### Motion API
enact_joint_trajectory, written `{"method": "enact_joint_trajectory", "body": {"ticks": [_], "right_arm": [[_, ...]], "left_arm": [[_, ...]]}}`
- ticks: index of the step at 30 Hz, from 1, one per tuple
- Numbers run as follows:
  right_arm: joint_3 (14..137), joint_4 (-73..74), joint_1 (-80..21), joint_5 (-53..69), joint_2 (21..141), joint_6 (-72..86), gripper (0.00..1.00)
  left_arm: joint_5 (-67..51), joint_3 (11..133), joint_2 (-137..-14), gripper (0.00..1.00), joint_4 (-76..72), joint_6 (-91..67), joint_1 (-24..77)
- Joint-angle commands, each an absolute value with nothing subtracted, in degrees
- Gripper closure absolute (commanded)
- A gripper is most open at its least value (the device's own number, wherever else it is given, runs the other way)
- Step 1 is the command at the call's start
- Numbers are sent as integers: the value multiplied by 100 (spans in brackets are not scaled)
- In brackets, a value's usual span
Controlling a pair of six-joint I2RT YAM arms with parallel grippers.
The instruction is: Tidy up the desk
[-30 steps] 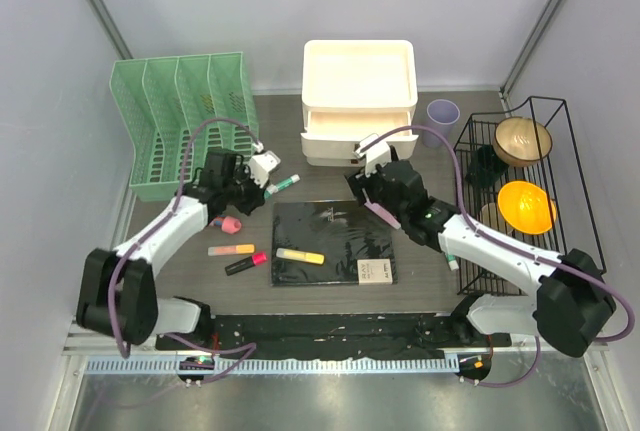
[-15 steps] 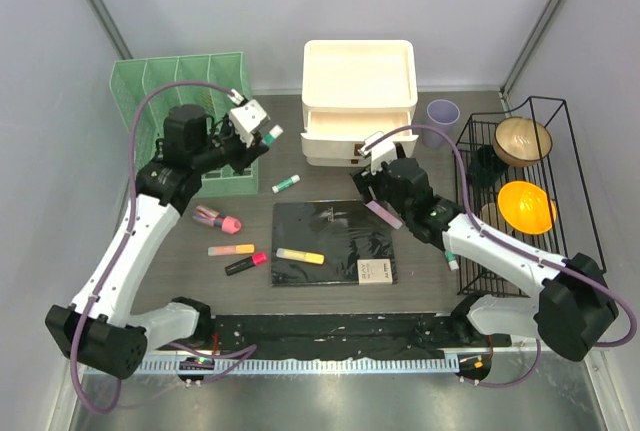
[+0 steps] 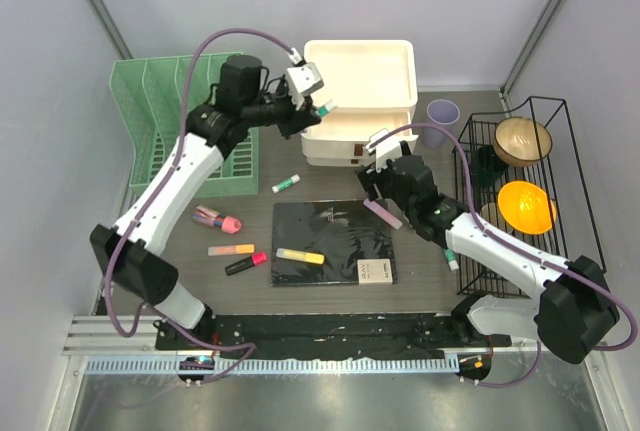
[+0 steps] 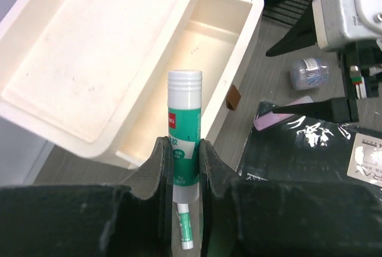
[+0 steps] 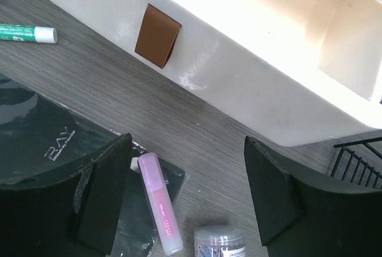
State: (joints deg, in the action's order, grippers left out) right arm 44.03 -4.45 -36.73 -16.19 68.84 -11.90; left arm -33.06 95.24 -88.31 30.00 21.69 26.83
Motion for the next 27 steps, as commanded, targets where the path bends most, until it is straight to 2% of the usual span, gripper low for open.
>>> {"method": "enact_joint_trajectory", "body": {"ticks": [1, 6, 21, 24, 25, 27], "right_arm": [[4632, -510, -3578, -1547, 6680, -1248, 20], [4658, -396, -3402, -1389, 6671, -1239, 20], [4676, -211, -3094, -905, 6627, -1239, 21], [4676, -202, -3085, -896, 6636, -1248, 20], [4684, -202, -3085, -888, 6627, -1257, 21], [4685, -185, -3085, -853, 6644, -1248, 20]], "left_arm": [[-3341, 10535, -9429, 100, 3383, 2434, 2961], [-3138, 11047, -10080, 100, 3700, 2698, 3094], [-2409, 11381, -11153, 100, 3639, 3199, 3243], [-2268, 11426, -11224, 91, 3621, 3182, 3261], [-2241, 11426, -11224, 82, 3612, 3156, 3261], [-2206, 11391, -11197, 72, 3577, 3112, 3261]]}}
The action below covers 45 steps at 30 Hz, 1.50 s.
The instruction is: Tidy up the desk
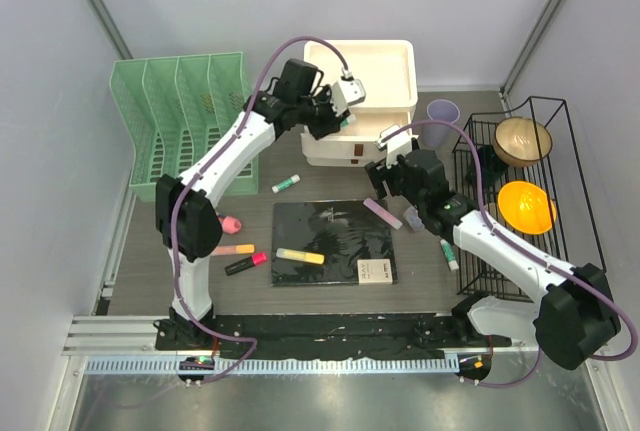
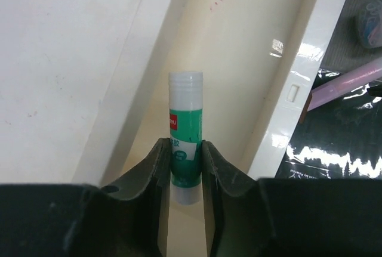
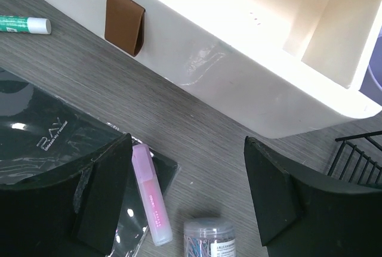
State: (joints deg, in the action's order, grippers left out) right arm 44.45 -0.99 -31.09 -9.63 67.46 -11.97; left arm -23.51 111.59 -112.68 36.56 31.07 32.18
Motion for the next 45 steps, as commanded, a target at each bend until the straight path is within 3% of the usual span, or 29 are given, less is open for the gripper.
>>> {"method": "enact_joint_trajectory", "body": {"ticks": [1, 4, 7, 20, 31, 39, 43, 45], "right_arm": [[4693, -176, -3076, -844, 6645, -1248, 21], [4693, -167, -3076, -826, 6662, -1266, 20], [4702, -167, -3085, -835, 6680, -1301, 20], [4711, -141, -3076, -773, 6759, -1345, 20], [4737, -114, -3076, -764, 6785, -1336, 21], [4737, -132, -3067, -817, 6908, -1353, 20], [4737, -132, -3076, -817, 6952, -1362, 20], [4737, -123, -3067, -826, 6987, -1388, 20]], "left_arm": [[-2180, 11373, -11180, 59, 3568, 3085, 3261], [-2127, 11329, -11092, 47, 3463, 2997, 3261], [-2074, 11373, -11022, 44, 3410, 2874, 3261], [-1679, 10926, -9678, 38, 3331, 2549, 3261], [-1695, 8511, -8192, 30, 2883, 2690, 2603], [-2144, 7516, -8235, 15, 2848, 3199, 2356], [-2223, 7409, -8656, 13, 2733, 3409, 2198], [-2285, 7427, -8972, 5, 2716, 3515, 2101]]}}
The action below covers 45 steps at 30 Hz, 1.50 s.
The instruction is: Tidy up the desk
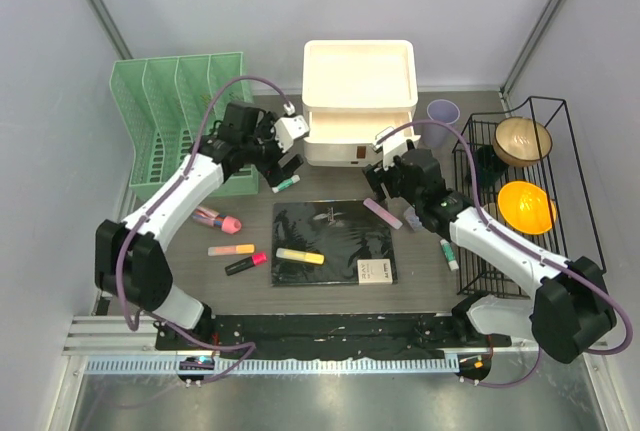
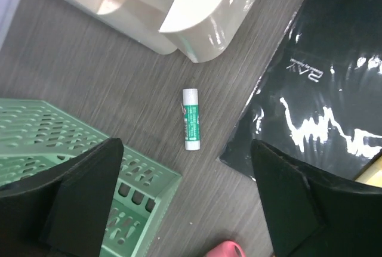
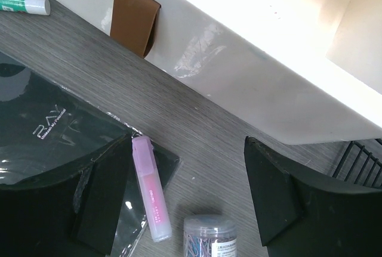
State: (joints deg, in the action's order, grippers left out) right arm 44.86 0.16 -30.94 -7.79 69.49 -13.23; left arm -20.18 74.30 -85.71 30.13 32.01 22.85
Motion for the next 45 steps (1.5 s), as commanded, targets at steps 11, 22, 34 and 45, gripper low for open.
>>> {"method": "enact_joint_trajectory", "body": {"ticks": [11, 22, 34, 45], "right_arm": [[4711, -149, -3032, -835, 7022, -1441, 20], [4711, -149, -2997, -809, 7049, -1450, 20], [4720, -123, -2971, -782, 7093, -1450, 20], [4720, -132, -2971, -756, 7110, -1450, 20]], "left_arm": [[-2681, 7655, -10081, 0, 2531, 3849, 1705], [-2918, 7848, -10731, 4, 2549, 4043, 1564], [-2786, 8051, -11232, 11, 2689, 4192, 1556], [-2637, 8104, -11540, 28, 2900, 4210, 1556]]}}
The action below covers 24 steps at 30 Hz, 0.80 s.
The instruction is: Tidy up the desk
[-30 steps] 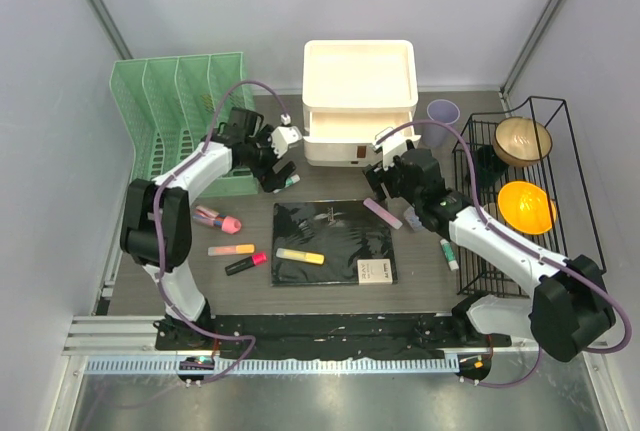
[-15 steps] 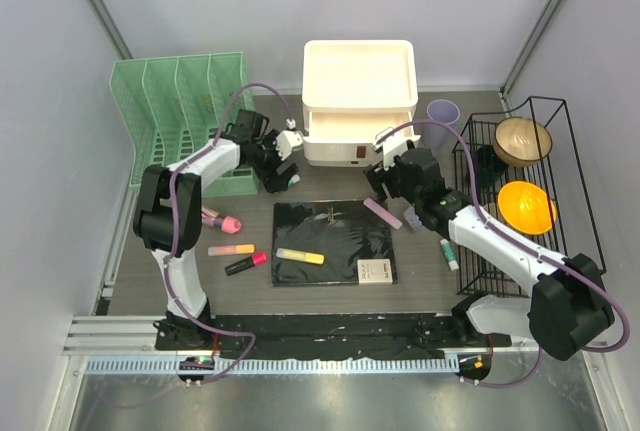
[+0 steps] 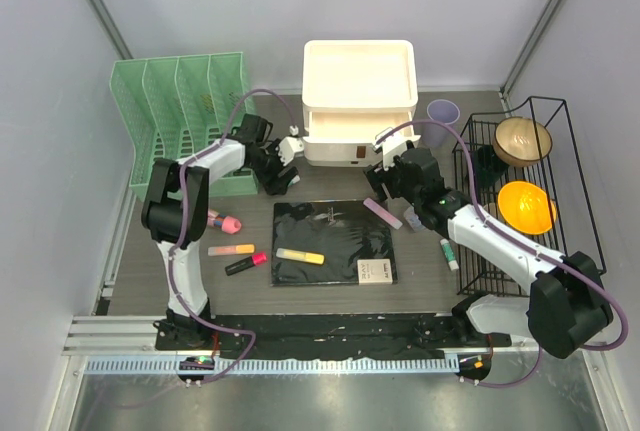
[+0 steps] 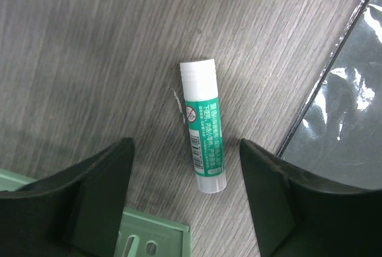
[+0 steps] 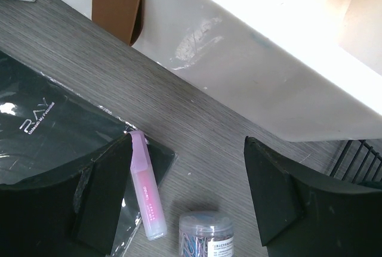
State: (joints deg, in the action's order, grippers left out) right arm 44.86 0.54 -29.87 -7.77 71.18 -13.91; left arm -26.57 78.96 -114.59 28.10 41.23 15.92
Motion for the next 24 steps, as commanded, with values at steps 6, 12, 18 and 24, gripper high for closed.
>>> {"method": "enact_joint_trajectory", "body": {"ticks": [6, 12, 18, 24], "right_arm": [[4729, -114, -2962, -738, 7110, -1450, 20], [4737, -105, -2962, -721, 7146, -1441, 21], [4737, -105, -2953, -721, 7154, -1441, 20], [4764, -79, -2962, -677, 7198, -1433, 20]], "left_arm": [[-2646, 8060, -11566, 50, 2979, 4122, 1556], [-2742, 7937, -11487, 66, 3023, 4034, 1564], [-3014, 7761, -11198, 87, 3006, 3806, 1556], [-3076, 7690, -10706, 96, 2979, 3402, 1564]]}}
